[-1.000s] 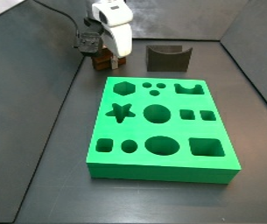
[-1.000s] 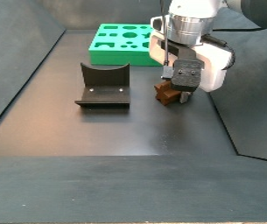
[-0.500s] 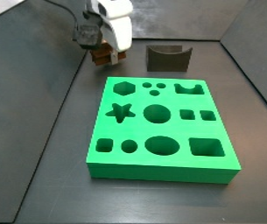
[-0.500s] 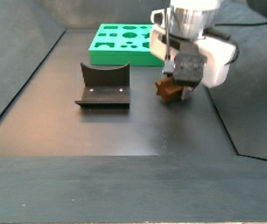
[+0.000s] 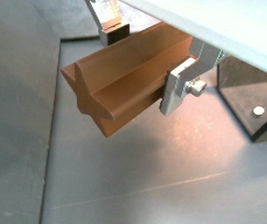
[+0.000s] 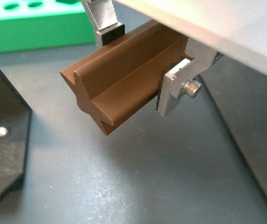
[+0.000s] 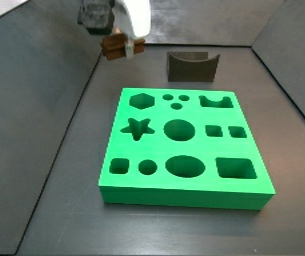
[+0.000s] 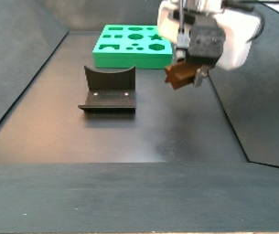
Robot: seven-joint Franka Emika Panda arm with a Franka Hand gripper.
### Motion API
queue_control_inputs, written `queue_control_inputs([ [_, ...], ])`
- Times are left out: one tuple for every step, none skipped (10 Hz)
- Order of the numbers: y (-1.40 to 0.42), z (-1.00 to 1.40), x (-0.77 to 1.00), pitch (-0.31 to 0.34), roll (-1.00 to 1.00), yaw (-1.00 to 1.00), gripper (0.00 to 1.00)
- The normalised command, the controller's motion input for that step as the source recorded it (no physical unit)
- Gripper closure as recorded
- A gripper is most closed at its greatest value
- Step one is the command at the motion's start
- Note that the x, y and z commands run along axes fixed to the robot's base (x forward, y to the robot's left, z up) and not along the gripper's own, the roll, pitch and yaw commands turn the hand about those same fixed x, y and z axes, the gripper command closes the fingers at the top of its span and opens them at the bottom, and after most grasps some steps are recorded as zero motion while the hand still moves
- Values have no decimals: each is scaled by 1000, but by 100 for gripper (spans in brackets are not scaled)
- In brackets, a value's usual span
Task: Pick up the star object. Move up. Place the star object on the fixture. Regrasp the star object. Move to above the board. Insert the star object.
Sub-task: Place the star object on the fixture.
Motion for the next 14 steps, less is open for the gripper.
queue_control_inputs([
  [3,1000,-8,13,21,-10,100],
  [7,1000,-19,22,37,-16,100],
  [10,1000,-24,24,48,-20,100],
  [15,1000,-31,30,63,-23,100],
  [17,1000,-34,34,69,-22,100],
  [23,1000,-40,41,83,-19,100],
  [23,933,-40,46,88,-16,100],
  [16,744,-29,50,94,-8,100],
  [13,599,-20,57,96,1,100],
  [12,451,-13,68,96,11,100],
  [11,303,-3,77,93,16,100],
  [-506,667,1000,17,-131,1000,100],
  [-506,605,1000,24,-132,1000,100],
  [-424,541,1000,45,-146,1000,100],
])
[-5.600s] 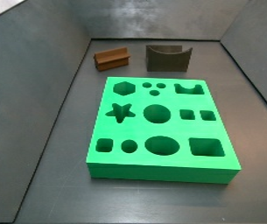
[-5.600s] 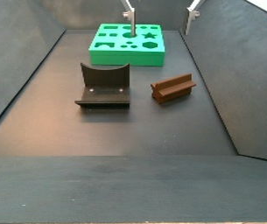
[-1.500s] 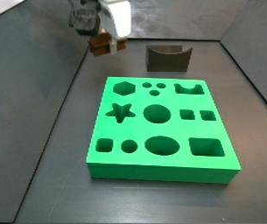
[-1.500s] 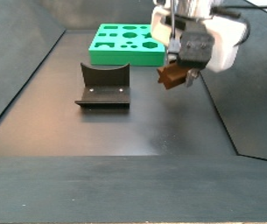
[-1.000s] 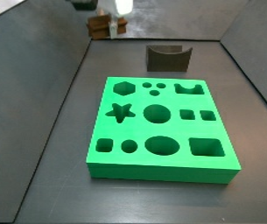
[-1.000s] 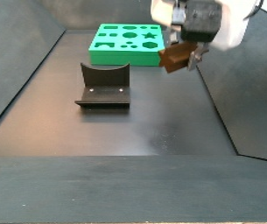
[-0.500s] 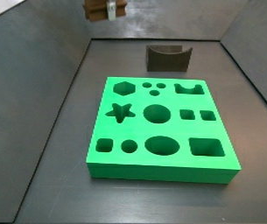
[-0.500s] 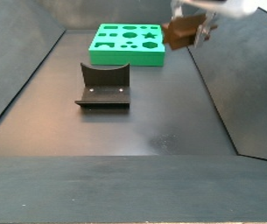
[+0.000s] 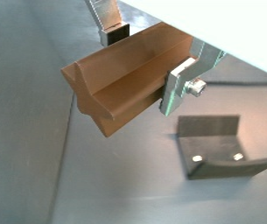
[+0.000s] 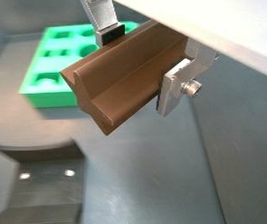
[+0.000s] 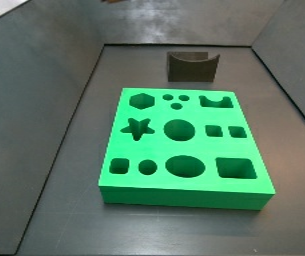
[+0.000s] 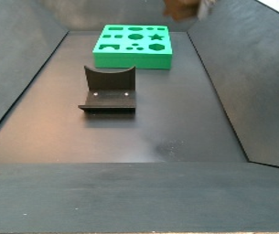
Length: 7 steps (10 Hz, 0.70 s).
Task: Pick up the star object. Move up. Place the star object on the fixture. Regrasp the star object. Move to above the board. Insert the star object.
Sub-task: Place the star object on the fixture.
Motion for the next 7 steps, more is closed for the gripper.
queue_control_inputs([
  [-373,499,1000,51,-157,1000,100],
  [-314,388,1000,64,-179,1000,100],
  [-270,325,1000,79,-193,1000,100],
  [-205,255,1000,103,-211,1000,100],
  [-138,166,930,126,-236,1000,100],
  [-66,81,808,173,-270,1000,100],
  [-34,44,723,214,-304,1000,100],
])
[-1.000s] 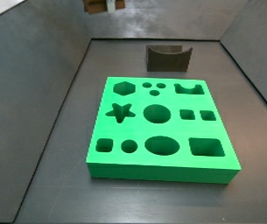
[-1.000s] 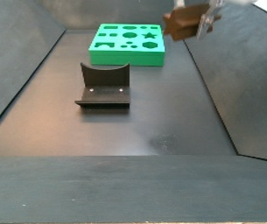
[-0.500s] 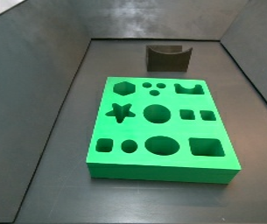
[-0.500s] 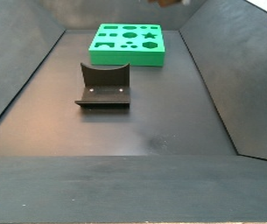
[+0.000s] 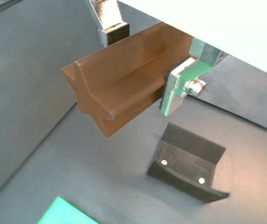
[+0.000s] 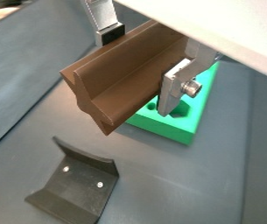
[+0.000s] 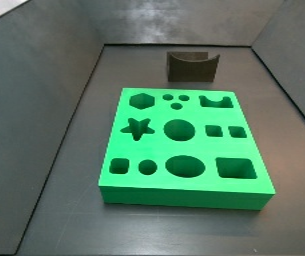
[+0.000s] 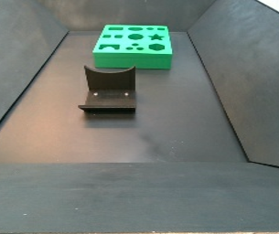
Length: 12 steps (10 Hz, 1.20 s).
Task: Pick up the star object. Move up. Place the star object on the fixture. Regrasp the star object. Move to above the board. Insert the star object.
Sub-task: Place the star object on the fixture.
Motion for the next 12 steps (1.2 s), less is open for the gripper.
queue_control_inputs([
  [-24,28,634,267,-355,1000,100],
  [-4,27,510,286,-321,718,100],
  [2,23,419,276,-269,469,100],
  [8,18,330,254,-222,291,100],
  [6,14,208,225,-174,152,100],
  [1000,-787,871,260,-1000,285,100],
  [1000,-786,839,249,-1000,270,100],
  [1000,-729,904,234,-1000,190,100],
  [990,-643,1000,238,-1000,147,100],
  [758,-355,925,270,-1000,86,100],
  [583,-159,851,309,-961,35,100],
  [377,-77,762,274,-741,-37,100],
])
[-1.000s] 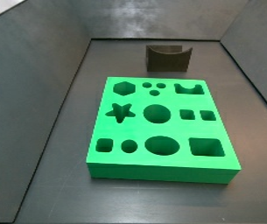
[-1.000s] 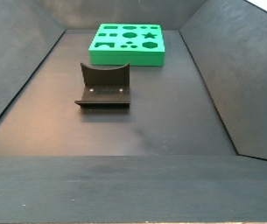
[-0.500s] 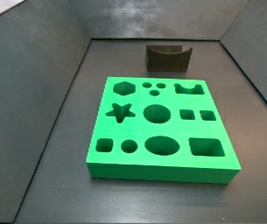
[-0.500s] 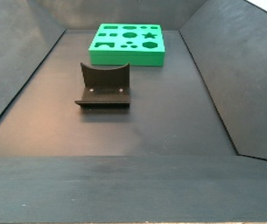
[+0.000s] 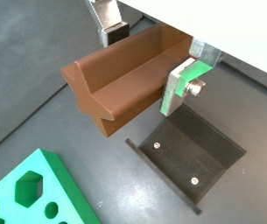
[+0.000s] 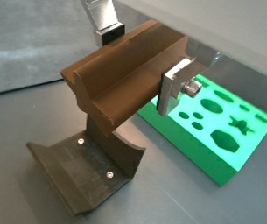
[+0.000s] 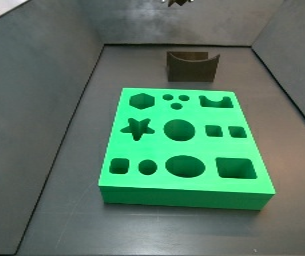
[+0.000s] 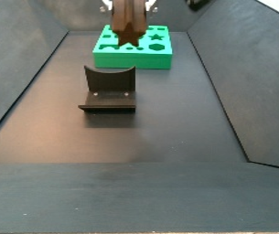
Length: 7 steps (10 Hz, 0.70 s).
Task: Pick up the star object. Move up. Place the star object on the fixture. Regrasp the star object. Move to above the board. Insert the star object.
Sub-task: Place the star object on the fixture.
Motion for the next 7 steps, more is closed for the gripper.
queue_control_inputs([
  [228,-57,710,224,-588,-85,100],
  [93,-38,654,187,-426,-112,100],
  [54,-29,614,160,-310,-118,100],
  [44,-10,478,107,-186,-117,100],
  [46,-9,424,89,-169,-110,100],
  [41,-11,321,71,-159,-92,100],
  [38,-7,249,69,-160,-80,100],
])
